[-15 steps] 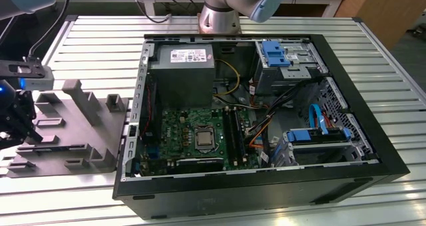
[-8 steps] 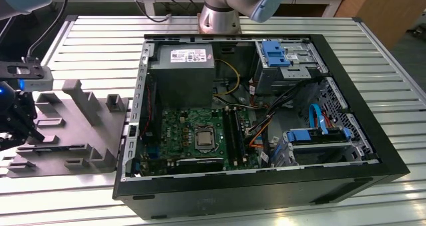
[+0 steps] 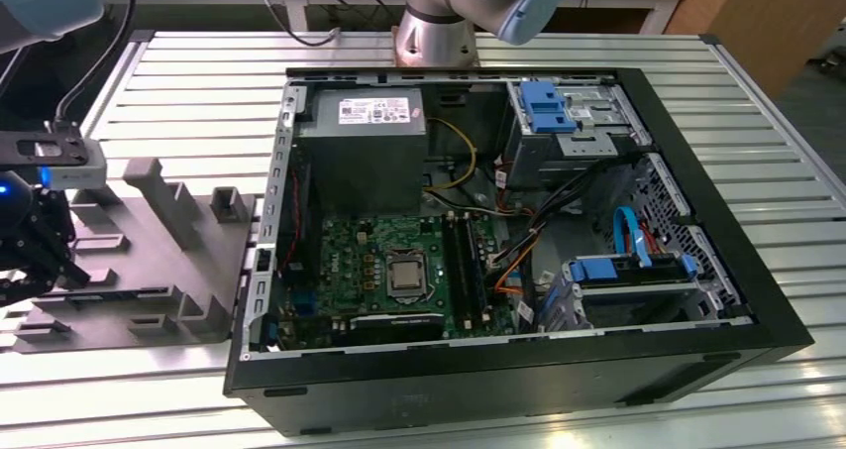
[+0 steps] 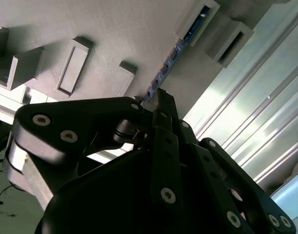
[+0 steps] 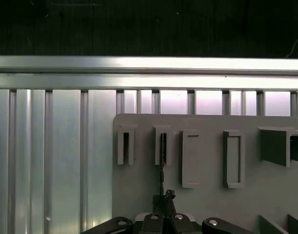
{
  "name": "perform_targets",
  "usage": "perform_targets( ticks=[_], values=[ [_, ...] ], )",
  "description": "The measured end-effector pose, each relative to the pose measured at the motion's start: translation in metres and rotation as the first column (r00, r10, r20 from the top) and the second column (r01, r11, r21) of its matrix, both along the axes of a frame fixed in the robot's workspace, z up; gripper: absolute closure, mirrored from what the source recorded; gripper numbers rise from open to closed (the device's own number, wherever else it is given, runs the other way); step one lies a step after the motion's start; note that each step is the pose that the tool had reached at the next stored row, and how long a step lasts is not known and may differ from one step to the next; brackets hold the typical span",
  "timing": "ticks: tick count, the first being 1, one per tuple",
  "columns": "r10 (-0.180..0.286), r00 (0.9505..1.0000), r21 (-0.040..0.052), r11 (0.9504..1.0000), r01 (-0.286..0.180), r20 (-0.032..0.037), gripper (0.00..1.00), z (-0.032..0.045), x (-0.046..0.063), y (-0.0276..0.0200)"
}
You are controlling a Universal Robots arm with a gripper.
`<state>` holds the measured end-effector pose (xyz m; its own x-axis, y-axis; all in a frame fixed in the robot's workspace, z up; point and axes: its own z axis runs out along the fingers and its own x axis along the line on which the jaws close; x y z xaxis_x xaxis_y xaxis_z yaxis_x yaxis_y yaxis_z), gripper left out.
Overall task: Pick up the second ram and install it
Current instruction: 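Pick up the second ram and move it above second insertion slot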
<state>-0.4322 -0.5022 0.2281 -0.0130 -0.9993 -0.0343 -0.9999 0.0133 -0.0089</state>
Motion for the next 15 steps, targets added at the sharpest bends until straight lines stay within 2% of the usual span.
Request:
perform_targets(
  ticks=[9,15],
  values=[
    [0.0,1.0,0.0032,1.0,0.0,0.0009,0.9,-0.0082,-0.0063,0.0],
    [0.0,1.0,0.003,1.0,0.0,0.0008,0.89,-0.0084,-0.0064,0.0]
  ],
)
